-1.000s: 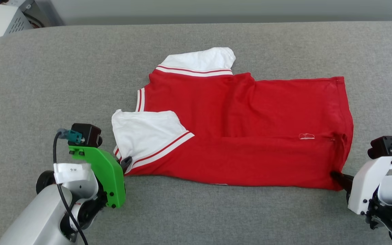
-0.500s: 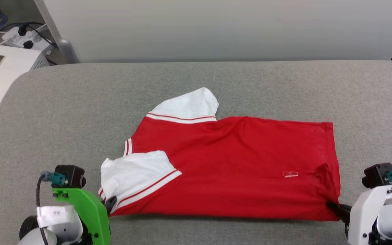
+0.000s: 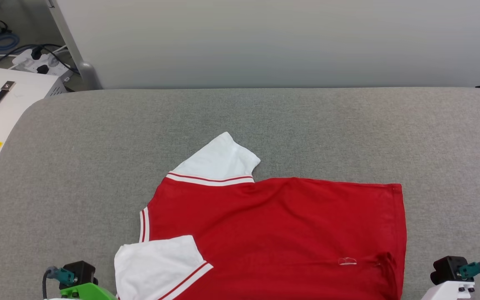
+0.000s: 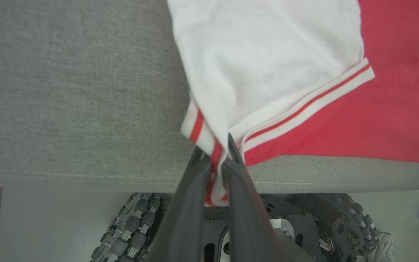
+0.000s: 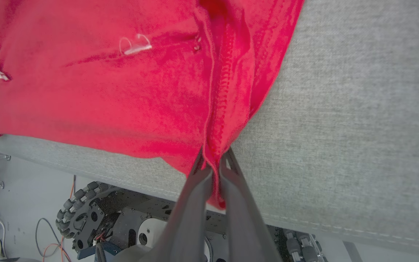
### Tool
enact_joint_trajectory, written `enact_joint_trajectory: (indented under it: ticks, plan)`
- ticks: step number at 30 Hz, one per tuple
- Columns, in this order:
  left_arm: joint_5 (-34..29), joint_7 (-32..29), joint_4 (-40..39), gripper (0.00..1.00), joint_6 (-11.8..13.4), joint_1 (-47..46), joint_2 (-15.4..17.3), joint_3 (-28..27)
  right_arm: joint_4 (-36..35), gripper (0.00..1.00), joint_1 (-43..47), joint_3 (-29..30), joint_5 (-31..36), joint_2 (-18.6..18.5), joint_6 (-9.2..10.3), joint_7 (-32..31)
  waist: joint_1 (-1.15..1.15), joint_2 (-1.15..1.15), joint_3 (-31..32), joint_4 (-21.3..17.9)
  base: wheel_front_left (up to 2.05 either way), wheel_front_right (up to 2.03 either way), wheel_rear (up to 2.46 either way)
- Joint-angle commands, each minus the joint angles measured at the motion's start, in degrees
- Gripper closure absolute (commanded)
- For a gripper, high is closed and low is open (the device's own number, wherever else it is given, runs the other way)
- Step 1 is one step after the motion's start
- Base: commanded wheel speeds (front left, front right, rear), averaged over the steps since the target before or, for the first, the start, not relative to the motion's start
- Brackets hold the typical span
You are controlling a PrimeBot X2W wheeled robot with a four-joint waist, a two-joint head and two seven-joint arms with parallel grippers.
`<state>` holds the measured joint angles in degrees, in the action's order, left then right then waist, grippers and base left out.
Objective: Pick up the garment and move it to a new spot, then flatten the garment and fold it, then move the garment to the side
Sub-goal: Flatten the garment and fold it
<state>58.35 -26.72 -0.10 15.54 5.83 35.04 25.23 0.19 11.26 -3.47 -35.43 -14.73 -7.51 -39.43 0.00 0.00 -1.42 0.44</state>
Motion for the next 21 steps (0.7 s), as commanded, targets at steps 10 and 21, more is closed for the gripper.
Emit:
enact_joint_trajectory:
  ticks: [10,21]
  plan:
    - [-1.2,4.9,6.5,0.00,-3.3,-3.7,-2.9,-0.2,3.9,0.00,-1.1,-0.3,3.0,1.4,0.02,14.3,0.00,0.00,0.2,0.2,0.00,0.00,0.00]
    - [-10.7,18.3,5.7,0.00,-4.3,-10.6,-3.0,-1.2,-0.4,0.00,-3.7,5.1,13.1,3.8,0.02,33.4,0.00,0.00,0.2,-0.2,0.00,0.00,0.00]
